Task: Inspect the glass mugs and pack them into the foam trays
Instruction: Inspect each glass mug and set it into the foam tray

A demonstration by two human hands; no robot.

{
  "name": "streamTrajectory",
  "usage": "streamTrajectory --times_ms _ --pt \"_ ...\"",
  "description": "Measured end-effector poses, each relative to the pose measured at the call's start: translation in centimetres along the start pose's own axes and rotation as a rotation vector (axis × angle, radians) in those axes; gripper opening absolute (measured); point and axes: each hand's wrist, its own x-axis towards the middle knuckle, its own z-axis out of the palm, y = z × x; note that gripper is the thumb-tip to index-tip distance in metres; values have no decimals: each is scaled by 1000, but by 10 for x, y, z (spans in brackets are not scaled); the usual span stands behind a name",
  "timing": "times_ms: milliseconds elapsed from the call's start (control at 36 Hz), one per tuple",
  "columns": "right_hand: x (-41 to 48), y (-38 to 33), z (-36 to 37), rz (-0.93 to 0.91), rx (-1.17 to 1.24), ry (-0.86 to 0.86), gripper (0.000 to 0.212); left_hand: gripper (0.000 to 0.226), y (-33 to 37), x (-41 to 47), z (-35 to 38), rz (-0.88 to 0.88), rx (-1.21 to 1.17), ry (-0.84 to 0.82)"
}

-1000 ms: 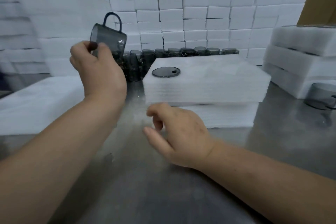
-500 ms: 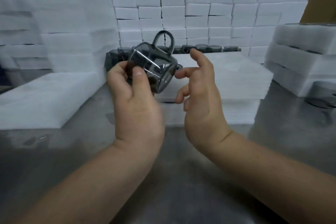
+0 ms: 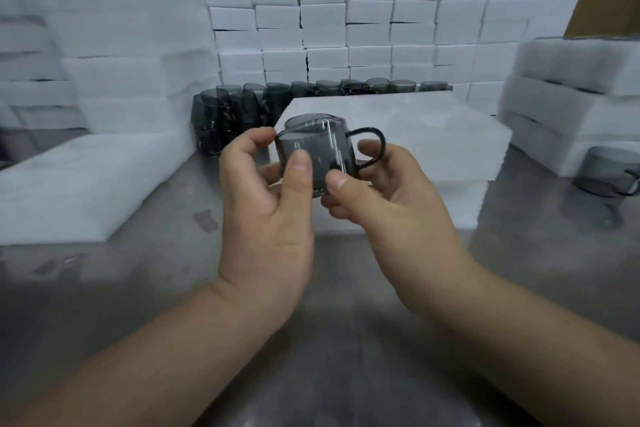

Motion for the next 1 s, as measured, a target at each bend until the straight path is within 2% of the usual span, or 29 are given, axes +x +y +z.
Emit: streamTrajectory --times_ms 139,306,556,778,1000 --pt "-4 2 -1 5 121 25 37 14 -2 -1 -3 74 75 -26" --pt "-3 0 -4 23 159 50 69 20 -6 -1 -2 61 43 -31" --pt "-3 5 -6 21 165 49 60 18 -5 3 -4 7 80 -65" --pt "-5 5 -7 -8 114 46 67 20 -11 3 -6 20 10 -110" --pt "-4 7 -12 12 96 83 53 28 -10 0 -5 -4 -8 -181"
